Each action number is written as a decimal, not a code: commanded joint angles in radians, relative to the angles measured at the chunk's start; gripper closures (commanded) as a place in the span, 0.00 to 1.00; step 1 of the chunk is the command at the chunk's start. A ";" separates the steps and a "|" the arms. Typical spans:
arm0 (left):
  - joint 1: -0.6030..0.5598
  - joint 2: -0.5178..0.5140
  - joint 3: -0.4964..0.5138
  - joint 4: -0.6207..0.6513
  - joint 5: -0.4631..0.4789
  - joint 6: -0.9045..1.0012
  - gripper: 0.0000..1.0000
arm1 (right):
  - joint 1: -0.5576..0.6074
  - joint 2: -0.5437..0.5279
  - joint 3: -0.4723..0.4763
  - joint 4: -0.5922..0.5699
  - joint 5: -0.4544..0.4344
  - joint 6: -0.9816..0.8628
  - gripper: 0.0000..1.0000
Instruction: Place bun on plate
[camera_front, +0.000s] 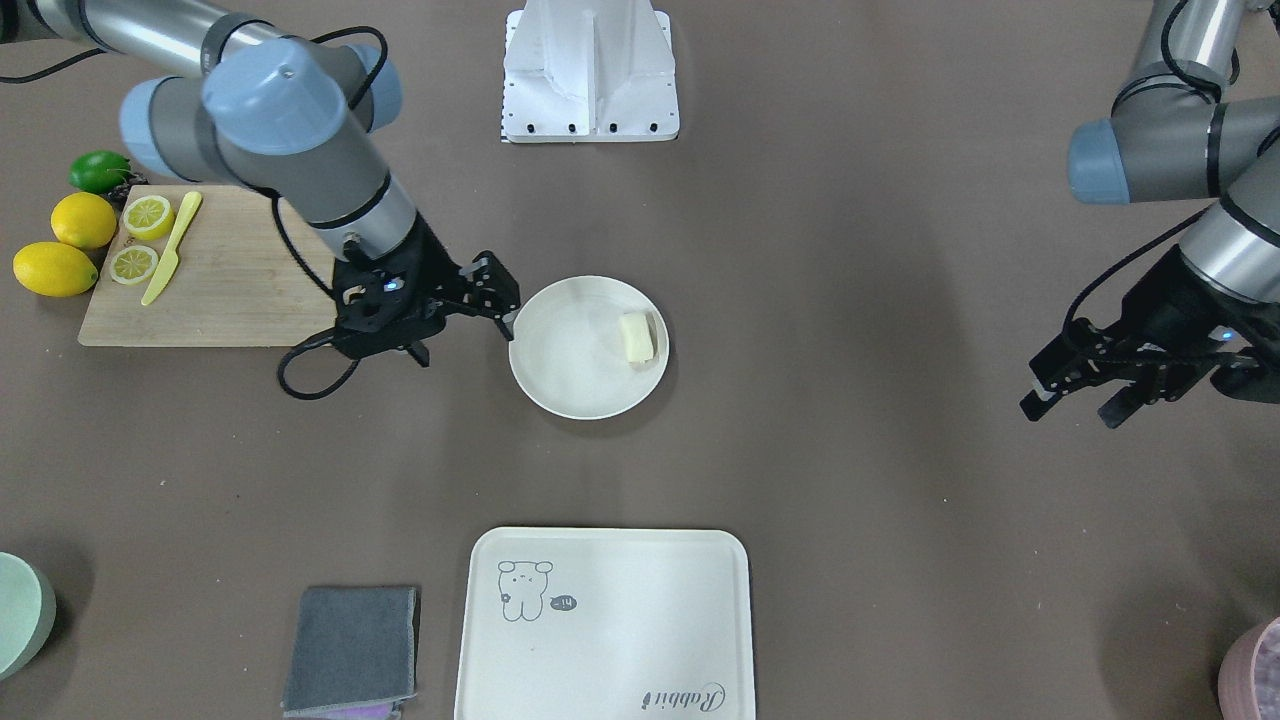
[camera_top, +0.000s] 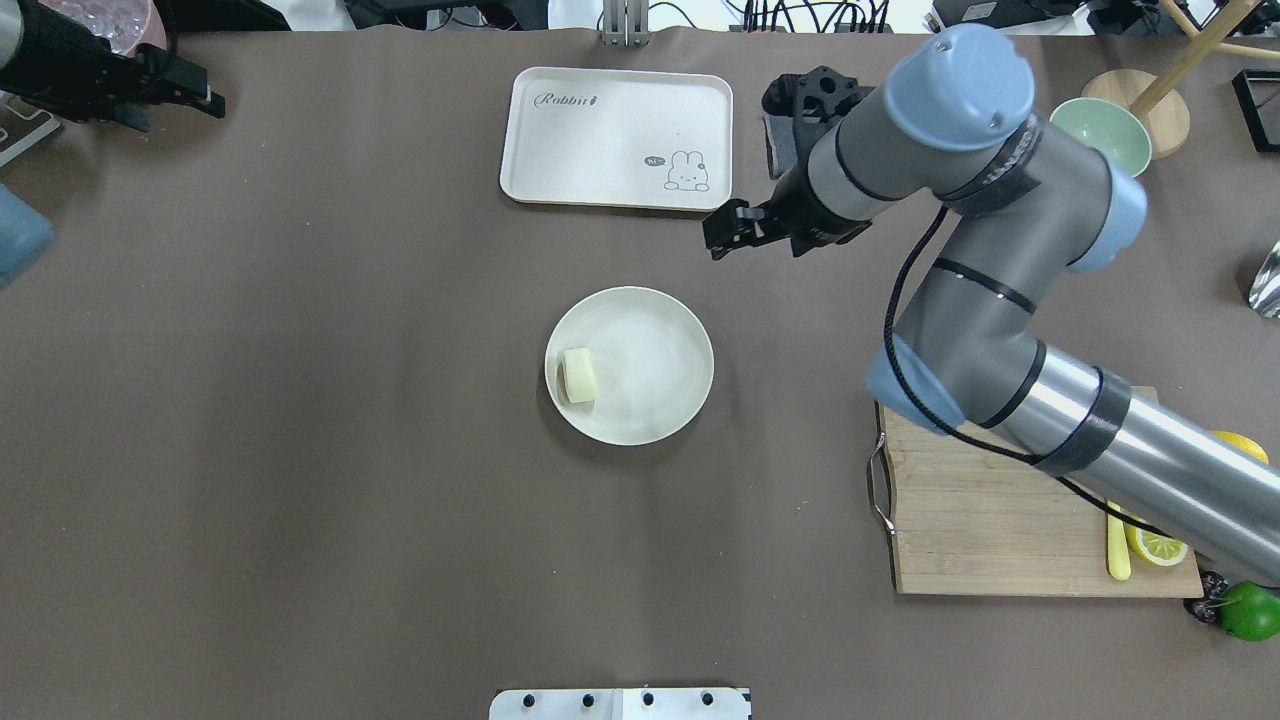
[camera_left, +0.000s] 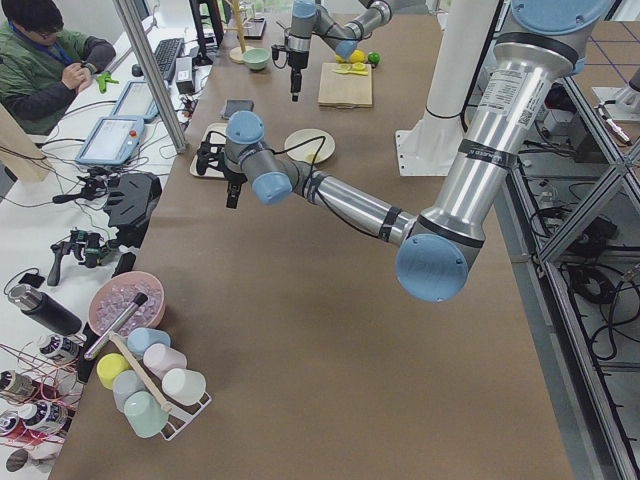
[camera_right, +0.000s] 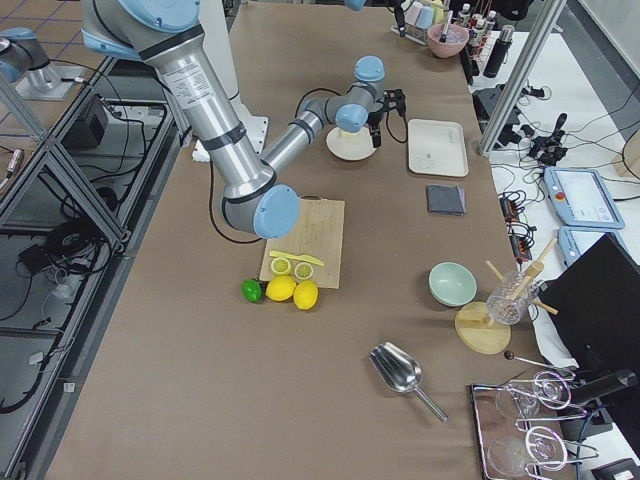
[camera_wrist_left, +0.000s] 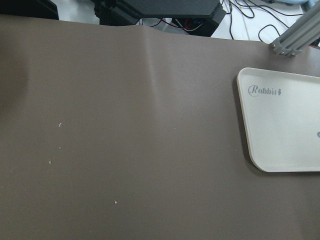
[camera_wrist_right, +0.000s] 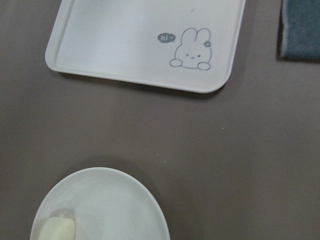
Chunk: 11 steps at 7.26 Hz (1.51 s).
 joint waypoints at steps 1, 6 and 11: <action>-0.142 -0.022 0.130 0.017 -0.003 0.297 0.02 | 0.189 -0.054 -0.007 -0.026 0.146 -0.195 0.00; -0.431 -0.056 0.307 0.192 -0.124 0.475 0.02 | 0.501 -0.079 -0.110 -0.209 0.204 -0.665 0.00; -0.483 -0.027 0.309 0.332 -0.146 0.543 0.02 | 0.647 -0.231 -0.122 -0.210 0.216 -0.872 0.00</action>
